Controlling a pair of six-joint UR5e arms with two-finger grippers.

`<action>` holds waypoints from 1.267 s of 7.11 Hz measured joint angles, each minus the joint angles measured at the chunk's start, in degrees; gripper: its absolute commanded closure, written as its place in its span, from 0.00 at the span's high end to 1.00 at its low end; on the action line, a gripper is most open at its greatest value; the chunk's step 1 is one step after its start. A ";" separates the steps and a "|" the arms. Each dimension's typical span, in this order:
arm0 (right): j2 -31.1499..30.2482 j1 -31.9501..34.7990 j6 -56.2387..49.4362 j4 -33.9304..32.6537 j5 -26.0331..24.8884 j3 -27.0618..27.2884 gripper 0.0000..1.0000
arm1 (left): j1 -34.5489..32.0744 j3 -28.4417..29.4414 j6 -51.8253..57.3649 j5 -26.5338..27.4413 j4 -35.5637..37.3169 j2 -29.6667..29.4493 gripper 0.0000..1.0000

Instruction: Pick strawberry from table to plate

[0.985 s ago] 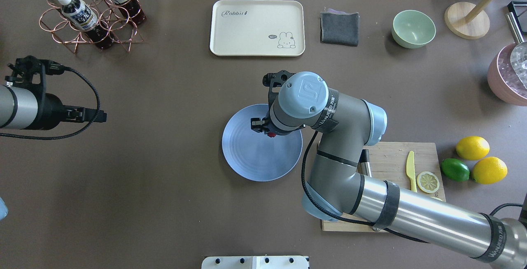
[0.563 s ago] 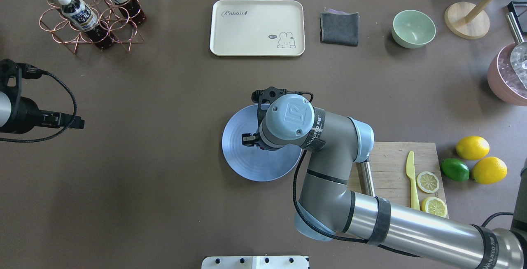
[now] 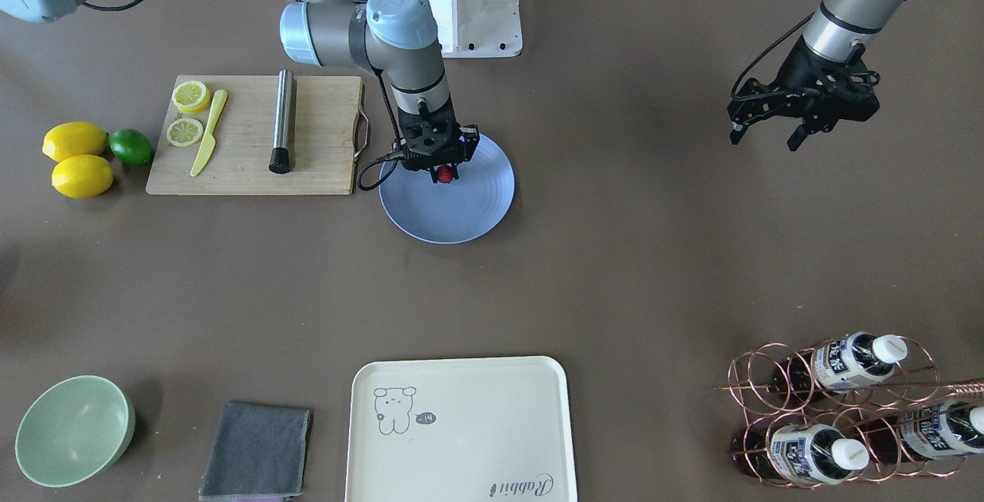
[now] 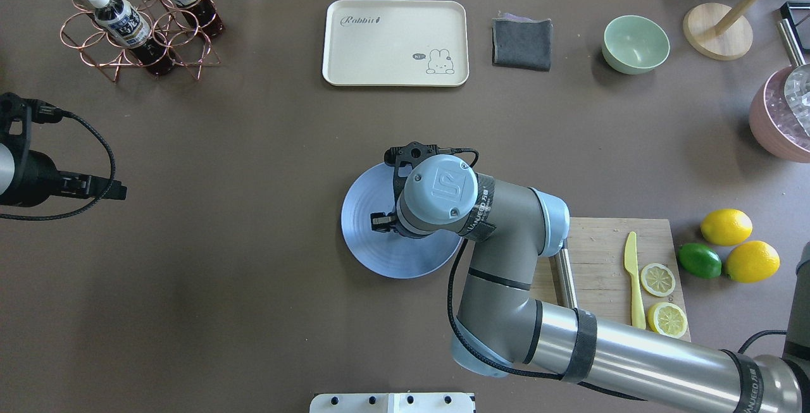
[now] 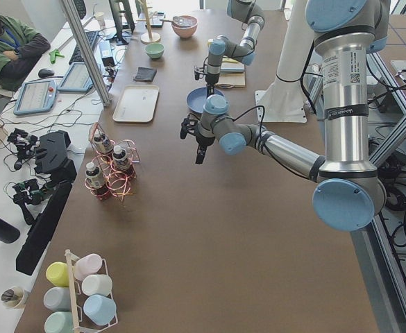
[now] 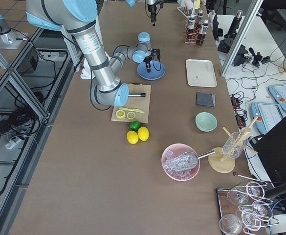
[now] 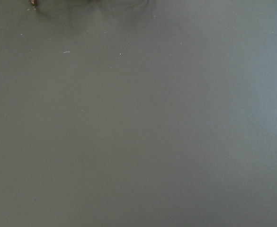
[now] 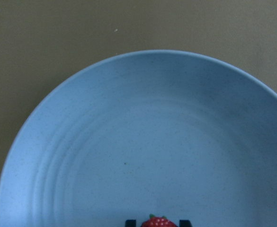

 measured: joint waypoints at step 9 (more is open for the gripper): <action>-4.08 12.89 -7.06 -12.04 10.25 10.25 1.00 | -7.65 2.65 13.35 -1.57 0.42 3.70 0.98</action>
